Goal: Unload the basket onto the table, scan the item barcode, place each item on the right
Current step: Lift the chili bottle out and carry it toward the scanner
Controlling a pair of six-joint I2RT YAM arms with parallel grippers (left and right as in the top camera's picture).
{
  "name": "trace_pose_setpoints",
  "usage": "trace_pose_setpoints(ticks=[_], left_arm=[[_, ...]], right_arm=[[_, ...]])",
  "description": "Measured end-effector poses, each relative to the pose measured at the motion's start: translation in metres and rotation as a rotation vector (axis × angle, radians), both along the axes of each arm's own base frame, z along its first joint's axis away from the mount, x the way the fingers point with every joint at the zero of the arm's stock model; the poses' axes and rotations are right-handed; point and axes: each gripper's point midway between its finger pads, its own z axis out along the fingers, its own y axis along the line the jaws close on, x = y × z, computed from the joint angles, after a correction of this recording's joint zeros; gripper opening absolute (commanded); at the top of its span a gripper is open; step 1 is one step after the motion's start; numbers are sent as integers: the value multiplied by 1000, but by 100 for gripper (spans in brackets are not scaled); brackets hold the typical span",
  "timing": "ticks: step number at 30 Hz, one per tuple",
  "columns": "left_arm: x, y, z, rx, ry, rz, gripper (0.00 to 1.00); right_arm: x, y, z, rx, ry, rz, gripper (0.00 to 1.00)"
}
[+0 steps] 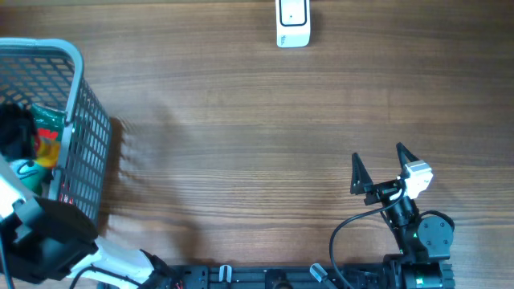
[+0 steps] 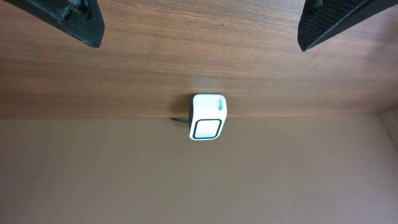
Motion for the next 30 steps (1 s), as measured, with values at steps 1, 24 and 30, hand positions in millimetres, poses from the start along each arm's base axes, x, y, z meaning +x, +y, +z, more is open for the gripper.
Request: trace_pose_setpoints(ticks=[1, 24, 30], left_arm=[[2, 1, 16, 25, -31, -1, 34], [-4, -217, 235, 109, -820, -597, 33], [22, -270, 209, 26, -732, -788, 33]], right_arm=[[0, 0, 0, 0, 0, 0, 100], [0, 0, 0, 0, 0, 0, 100], [0, 0, 0, 0, 0, 0, 100]])
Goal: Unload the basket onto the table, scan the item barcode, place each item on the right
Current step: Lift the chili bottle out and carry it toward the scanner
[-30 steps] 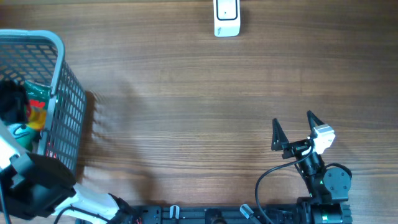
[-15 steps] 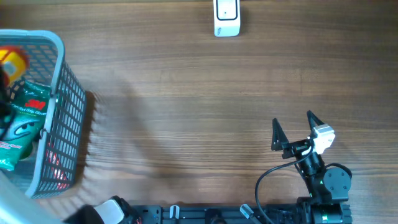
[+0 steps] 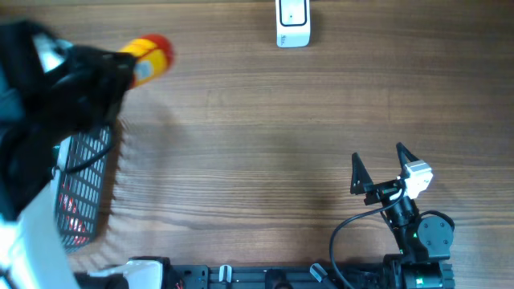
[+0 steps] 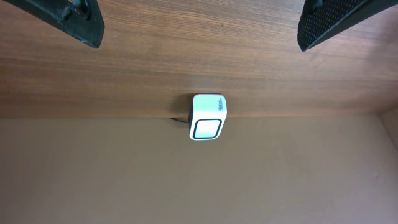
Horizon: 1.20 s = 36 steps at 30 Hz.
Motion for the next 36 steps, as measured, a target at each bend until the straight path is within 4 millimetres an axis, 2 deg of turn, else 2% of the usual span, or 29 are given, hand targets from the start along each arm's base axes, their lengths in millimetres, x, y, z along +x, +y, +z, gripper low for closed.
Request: trace_pose_setpoints(ticks=[4, 8, 11, 12, 15, 18, 22, 27, 36], left_arm=[[21, -39, -34, 58, 115, -113, 33], [38, -89, -81, 158, 251, -236, 34], [44, -119, -113, 234, 325, -301, 35], [45, -127, -121, 252, 341, -317, 36], [47, -165, -166, 343, 430, -428, 35], [46, -186, -194, 439, 463, -560, 33], [40, -217, -241, 583, 502, -819, 31], [42, -234, -258, 671, 448, -1026, 33], [54, -245, -264, 731, 342, -1174, 37]], right_arm=[[0, 0, 0, 0, 0, 0, 100], [0, 0, 0, 0, 0, 0, 100], [0, 0, 0, 0, 0, 0, 100], [0, 0, 0, 0, 0, 0, 100], [0, 0, 0, 0, 0, 0, 100], [0, 0, 0, 0, 0, 0, 100], [0, 0, 0, 0, 0, 0, 99], [0, 0, 0, 0, 0, 0, 100], [0, 0, 0, 0, 0, 0, 100]])
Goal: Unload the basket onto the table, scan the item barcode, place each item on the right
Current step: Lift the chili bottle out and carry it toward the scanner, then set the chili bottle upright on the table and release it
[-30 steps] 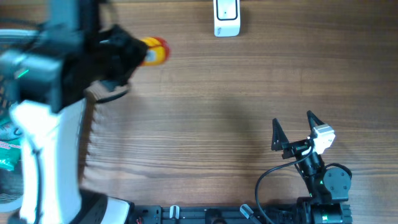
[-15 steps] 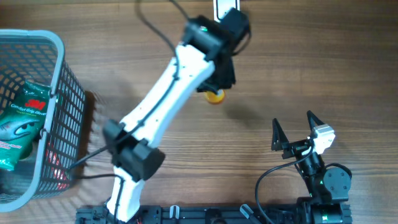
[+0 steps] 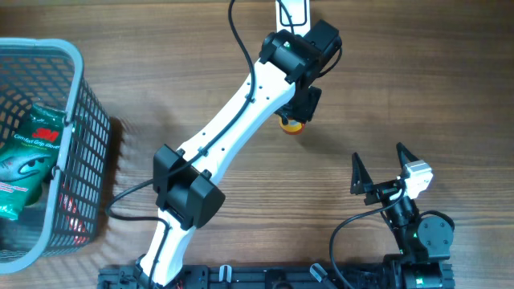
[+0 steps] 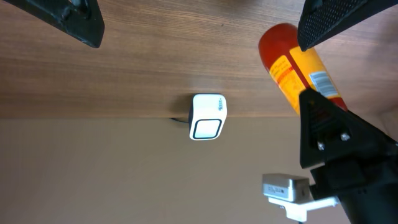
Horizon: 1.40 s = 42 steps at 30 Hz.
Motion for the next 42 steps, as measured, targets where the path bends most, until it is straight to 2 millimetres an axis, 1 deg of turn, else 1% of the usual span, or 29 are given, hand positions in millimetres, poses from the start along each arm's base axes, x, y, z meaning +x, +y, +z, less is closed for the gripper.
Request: trace_pose_setpoints(ticks=[3, 8, 10, 12, 15, 16, 17, 18, 19, 22, 24, 27, 33, 35, 36, 37, 38, 42], left_arm=[[0, 1, -11, 15, 8, -21, 37], [-3, 3, -34, 40, 34, -35, 42], [-4, 4, -45, 49, 45, -36, 42], [-4, 5, -52, 55, 51, -37, 43], [-7, 7, -58, 66, 64, -39, 55], [-7, 7, -59, 67, 65, -42, 61], [-7, 7, -59, 67, 65, -40, 70], [-7, 7, -59, 67, 65, -39, 75], [-7, 7, -59, 67, 65, -41, 79], [-9, 8, -59, 74, 72, -44, 95], [-11, 10, -57, 80, 80, -42, 100], [-12, 11, -43, 79, 78, -45, 100], [-1, 2, 3, 11, -4, -45, 100], [2, 2, 21, -9, -47, -42, 100], [3, 4, 32, -18, -75, -40, 100], [5, 8, 53, -35, -131, -34, 100], [5, 12, 65, -37, -164, -28, 100], [1, 40, 122, -41, -327, 8, 100]], right_arm=[[0, 0, 0, 0, 0, 0, 100], [0, 0, 0, 0, 0, 0, 100], [0, 0, 0, 0, 0, 0, 100], [0, 0, 0, 0, 0, 0, 100], [0, 0, 0, 0, 0, 0, 100], [0, 0, 0, 0, 0, 0, 100], [0, 0, 0, 0, 0, 0, 100], [0, 0, 0, 0, 0, 0, 100], [0, 0, 0, 0, 0, 0, 100], [0, 0, 0, 0, 0, 0, 100], [0, 0, 0, 0, 0, 0, 100], [0, 0, 0, 0, 0, 0, 100], [0, 0, 0, 0, 0, 0, 100], [0, 0, 0, 0, 0, 0, 100], [0, 0, 0, 0, 0, 0, 100], [0, 0, 0, 0, 0, 0, 100], [0, 0, 0, 0, 0, 0, 100], [0, 0, 0, 0, 0, 0, 100]])
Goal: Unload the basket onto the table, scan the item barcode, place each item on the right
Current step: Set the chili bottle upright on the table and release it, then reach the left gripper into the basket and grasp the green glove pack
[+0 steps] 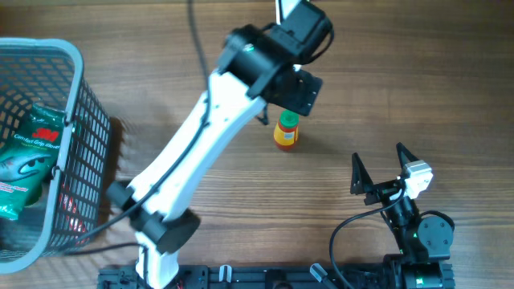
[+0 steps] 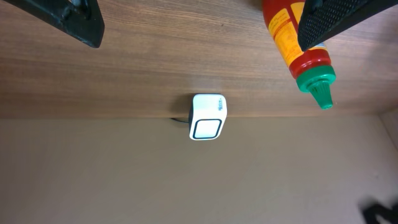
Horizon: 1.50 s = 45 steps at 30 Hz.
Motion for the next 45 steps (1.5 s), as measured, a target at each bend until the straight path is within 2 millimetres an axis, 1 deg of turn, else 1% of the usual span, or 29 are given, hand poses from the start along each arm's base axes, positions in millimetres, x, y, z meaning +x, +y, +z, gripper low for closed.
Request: trace_pose_setpoints(ticks=[3, 4, 6, 7, 9, 11, 13, 14, 16, 20, 24, 26, 28, 30, 31, 34, 35, 37, 38, 41, 42, 44, 45], left_arm=[[-5, 25, 36, -4, -101, 41, 100], [-6, 37, 48, 0, -136, 64, 100], [-8, 60, 65, 8, -178, 110, 100], [-10, 75, 73, 13, -195, 140, 100], [-13, 99, 84, 18, -215, 189, 100], [-19, 128, 94, 21, -231, 254, 100], [-25, 158, 107, 3, -256, 344, 100], [-31, 181, 116, -16, -276, 419, 100], [-39, 207, 125, -45, -298, 515, 100], [-56, 275, 141, -96, -360, 810, 100], [-80, 344, 147, -166, -417, 1180, 100], [-89, 367, 145, -200, -430, 1314, 100], [-100, 391, 143, -234, -440, 1456, 100], [-115, 414, 133, -264, -429, 1607, 100], [-118, 419, 127, -271, -417, 1647, 100], [-136, 444, 95, -287, -341, 1861, 100], [-141, 449, 86, -291, -315, 1917, 100], [-153, 460, 58, -307, -247, 2075, 100], [-160, 465, 38, -317, -202, 2177, 100], [-161, 471, 6, -348, -152, 2298, 100], [-158, 473, -8, -365, -136, 2332, 100], [-149, 477, -30, -395, -126, 2363, 100], [-145, 480, -37, -409, -134, 2370, 100]], right_arm=[[0, 0, 0, 0, 0, 0, 100], [0, 0, 0, 0, 0, 0, 100], [0, 0, 0, 0, 0, 0, 100], [0, 0, 0, 0, 0, 0, 100], [0, 0, 0, 0, 0, 0, 100], [0, 0, 0, 0, 0, 0, 100], [0, 0, 0, 0, 0, 0, 100], [0, 0, 0, 0, 0, 0, 100], [0, 0, 0, 0, 0, 0, 100], [0, 0, 0, 0, 0, 0, 100], [0, 0, 0, 0, 0, 0, 100], [0, 0, 0, 0, 0, 0, 100], [0, 0, 0, 0, 0, 0, 100], [0, 0, 0, 0, 0, 0, 100], [0, 0, 0, 0, 0, 0, 100], [0, 0, 0, 0, 0, 0, 100], [0, 0, 0, 0, 0, 0, 100], [0, 0, 0, 0, 0, 0, 100], [0, 0, 0, 0, 0, 0, 100], [0, 0, 0, 0, 0, 0, 100], [0, 0, 0, 0, 0, 0, 100], [0, 0, 0, 0, 0, 0, 100], [0, 0, 0, 0, 0, 0, 100]])
